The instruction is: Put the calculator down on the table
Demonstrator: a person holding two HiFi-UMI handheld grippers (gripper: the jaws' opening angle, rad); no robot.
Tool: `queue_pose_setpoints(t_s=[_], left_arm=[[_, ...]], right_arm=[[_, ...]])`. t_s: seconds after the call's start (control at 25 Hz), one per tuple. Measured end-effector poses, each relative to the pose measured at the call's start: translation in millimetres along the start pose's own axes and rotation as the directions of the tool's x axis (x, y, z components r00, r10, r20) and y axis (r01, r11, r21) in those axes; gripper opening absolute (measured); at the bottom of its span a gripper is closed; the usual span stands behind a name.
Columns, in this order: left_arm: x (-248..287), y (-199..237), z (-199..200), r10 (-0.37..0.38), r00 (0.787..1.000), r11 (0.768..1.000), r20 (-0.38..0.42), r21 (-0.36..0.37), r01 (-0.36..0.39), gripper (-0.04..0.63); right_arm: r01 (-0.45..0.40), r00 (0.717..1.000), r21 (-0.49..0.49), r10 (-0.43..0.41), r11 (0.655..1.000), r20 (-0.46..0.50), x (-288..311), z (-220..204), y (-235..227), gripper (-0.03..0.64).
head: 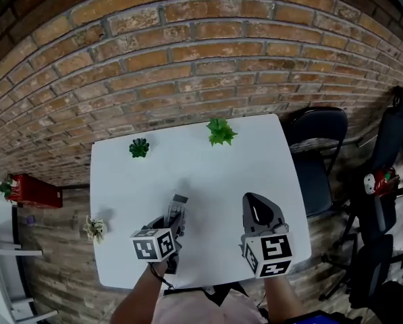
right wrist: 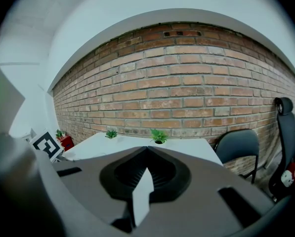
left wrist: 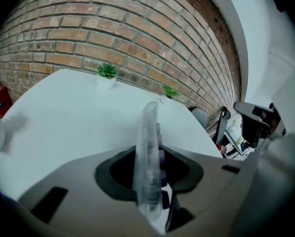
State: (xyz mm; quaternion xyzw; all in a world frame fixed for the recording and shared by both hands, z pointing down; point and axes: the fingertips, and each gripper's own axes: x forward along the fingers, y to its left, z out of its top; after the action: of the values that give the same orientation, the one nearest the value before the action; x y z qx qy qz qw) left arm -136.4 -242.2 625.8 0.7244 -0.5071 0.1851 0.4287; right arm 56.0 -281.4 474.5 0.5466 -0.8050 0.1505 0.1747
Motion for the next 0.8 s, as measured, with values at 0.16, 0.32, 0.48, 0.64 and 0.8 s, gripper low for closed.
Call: queue_pose_setpoints(t_s=[0.16,0.32,0.48,0.64,0.8], left_arm=[[2.5,-0.3,3.5,-0.003,1.000,1.000,0.007,0.006,0.003,0.138],[3.8,0.1,5.4,-0.003,1.000,1.000,0.023,0.011,0.003,0.141],[4.7,-0.9,8.3,0.000,0.999,0.999,0.043,0.035,-0.002,0.143],[5.6,-2.6,9.4,-0.001,0.999,0.999,0.052,0.049,-0.002,0.153],[6.9,-3.0,10.2,0.000,0.998,0.997,0.060,0.075,-0.005,0.209]], right_arm=[[-0.002,1.000,0.001,0.002,1.000,-0.004,3.0,-0.4,-1.3,0.003],[-0.005,1.000,0.004,0.005,1.000,-0.007,5.9,-0.5,-2.7,0.003],[-0.004,1.000,0.006,0.004,1.000,-0.005,8.0,0.4,-5.5,0.003],[-0.005,1.000,0.009,0.005,1.000,-0.003,9.5,1.7,-8.0,0.003],[-0.008,1.000,0.012,0.008,1.000,-0.004,11.2,1.5,-8.9,0.003]])
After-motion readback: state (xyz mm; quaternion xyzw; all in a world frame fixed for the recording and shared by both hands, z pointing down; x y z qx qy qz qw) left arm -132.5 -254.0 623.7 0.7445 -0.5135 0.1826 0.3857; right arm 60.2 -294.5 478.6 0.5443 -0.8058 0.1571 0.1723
